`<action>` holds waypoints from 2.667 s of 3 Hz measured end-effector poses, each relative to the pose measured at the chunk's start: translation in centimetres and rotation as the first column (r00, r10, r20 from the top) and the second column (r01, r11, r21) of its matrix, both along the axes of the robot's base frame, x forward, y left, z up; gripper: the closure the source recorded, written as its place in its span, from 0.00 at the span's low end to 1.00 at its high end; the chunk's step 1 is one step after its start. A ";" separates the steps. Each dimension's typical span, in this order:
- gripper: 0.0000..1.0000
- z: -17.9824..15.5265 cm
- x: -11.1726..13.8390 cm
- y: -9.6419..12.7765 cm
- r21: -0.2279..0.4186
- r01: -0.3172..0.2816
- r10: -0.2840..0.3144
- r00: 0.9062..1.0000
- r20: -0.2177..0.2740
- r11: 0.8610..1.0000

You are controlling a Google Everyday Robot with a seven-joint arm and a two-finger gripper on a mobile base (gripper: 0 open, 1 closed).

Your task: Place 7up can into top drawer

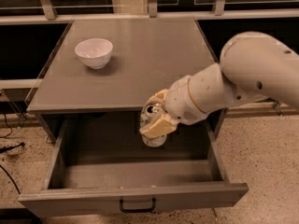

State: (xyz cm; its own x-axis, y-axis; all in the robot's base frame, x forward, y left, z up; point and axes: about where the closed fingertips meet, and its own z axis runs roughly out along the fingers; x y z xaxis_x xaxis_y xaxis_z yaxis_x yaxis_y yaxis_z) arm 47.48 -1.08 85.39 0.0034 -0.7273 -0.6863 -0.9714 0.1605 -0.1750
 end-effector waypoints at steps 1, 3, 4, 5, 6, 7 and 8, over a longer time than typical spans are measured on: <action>1.00 -2.6 -0.8 0.2 0.042 -0.005 0.005 1.000 0.007 0.999; 1.00 -7.6 -1.2 1.5 0.110 -0.034 0.030 0.999 0.038 0.993; 1.00 -7.6 -1.3 1.8 0.113 -0.054 0.049 0.998 0.043 0.992; 1.00 -8.5 -1.2 2.2 0.111 -0.086 0.080 0.995 0.057 0.990; 1.00 -9.9 -0.9 2.6 0.100 -0.113 0.107 0.992 0.065 0.989; 1.00 -11.6 -0.6 2.4 0.082 -0.121 0.116 0.991 0.065 0.989; 1.00 -13.7 -0.2 1.7 0.056 -0.104 0.102 0.994 0.049 0.993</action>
Offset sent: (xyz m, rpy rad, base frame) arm -0.0106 0.0129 -0.0867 0.1443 -0.0491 0.0281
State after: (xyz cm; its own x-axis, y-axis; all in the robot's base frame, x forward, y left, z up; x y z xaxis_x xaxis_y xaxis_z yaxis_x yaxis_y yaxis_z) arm 47.30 0.64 71.67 0.1091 -0.6802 -0.7248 -0.9744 0.0712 -0.2134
